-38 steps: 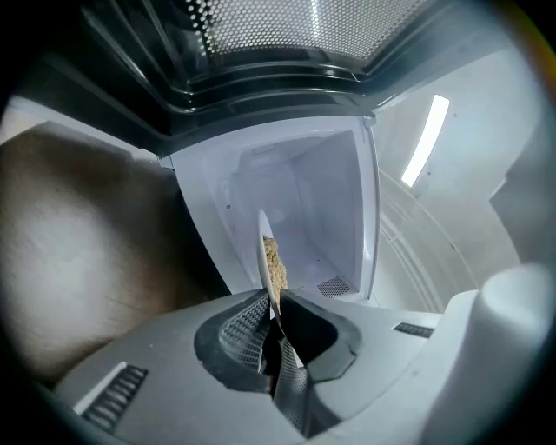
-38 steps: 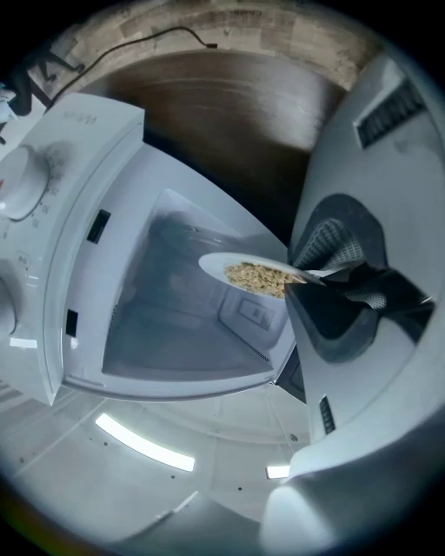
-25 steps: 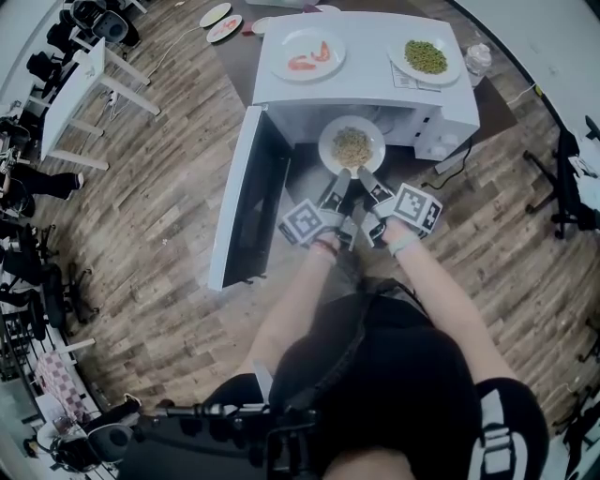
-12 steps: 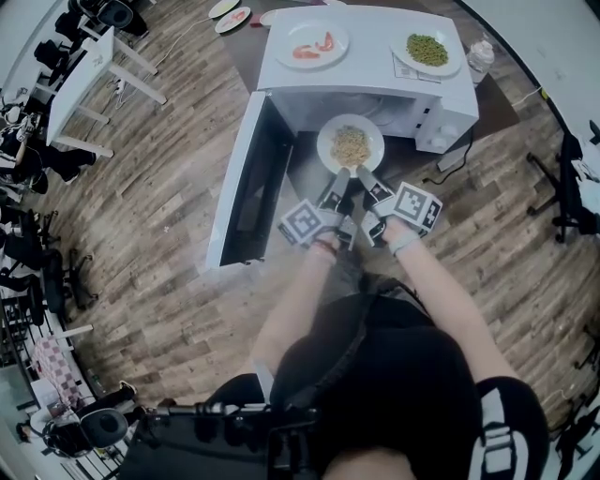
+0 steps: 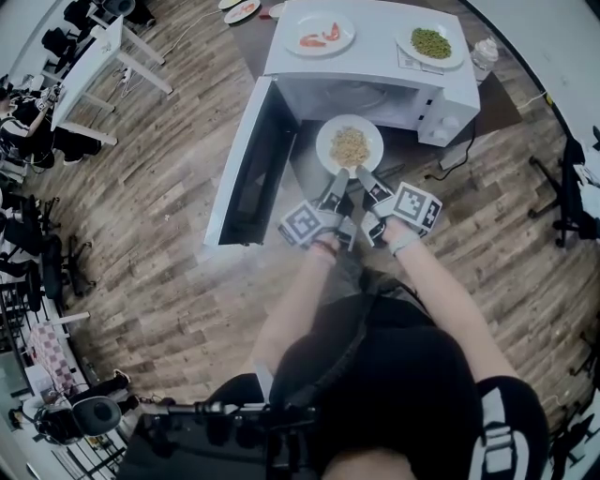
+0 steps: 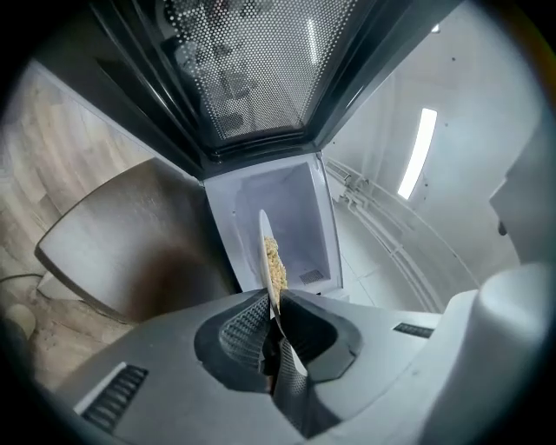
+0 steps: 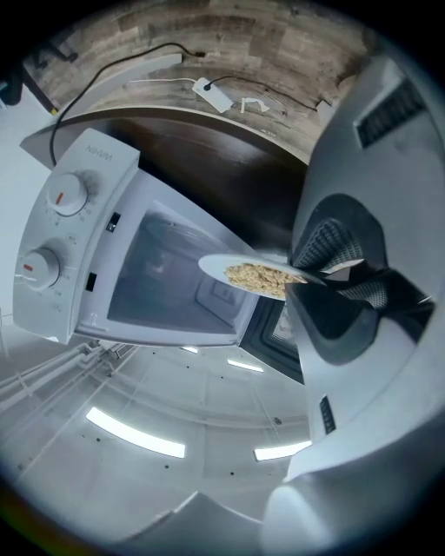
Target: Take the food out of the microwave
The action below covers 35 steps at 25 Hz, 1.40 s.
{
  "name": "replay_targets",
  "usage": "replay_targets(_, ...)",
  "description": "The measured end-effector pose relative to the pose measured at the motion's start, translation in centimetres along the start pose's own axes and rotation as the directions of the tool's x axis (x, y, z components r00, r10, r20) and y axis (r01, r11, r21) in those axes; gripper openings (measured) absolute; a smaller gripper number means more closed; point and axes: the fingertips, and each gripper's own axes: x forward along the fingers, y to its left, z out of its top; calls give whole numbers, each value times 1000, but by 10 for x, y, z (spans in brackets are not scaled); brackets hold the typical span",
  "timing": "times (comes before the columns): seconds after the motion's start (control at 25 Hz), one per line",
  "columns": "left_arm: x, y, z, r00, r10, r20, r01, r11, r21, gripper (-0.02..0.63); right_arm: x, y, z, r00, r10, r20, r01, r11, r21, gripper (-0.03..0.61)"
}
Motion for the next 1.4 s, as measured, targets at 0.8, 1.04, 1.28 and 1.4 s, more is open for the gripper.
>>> replay_targets(0.8,-46,-1,-38,999,29,30,-29,1000,8,35,-44,1,-39,999,14,-37,-14,1000,21,43)
replay_targets(1.04,-60,1,-44,998,53,35,-54,997,49,35,-54,1,-49,999,18,-44,-17,999,28,40)
replay_targets(1.28,-70,-3,-52,998,35,50,-37,999,27,35,-63,3,-58,998,25,-50,-24,999,32,38)
replay_targets(1.4,-74,-3,-55,998,44,53,-45,999,26,35,-66,-1,-60,998,20,-52,-18,1000,23,38)
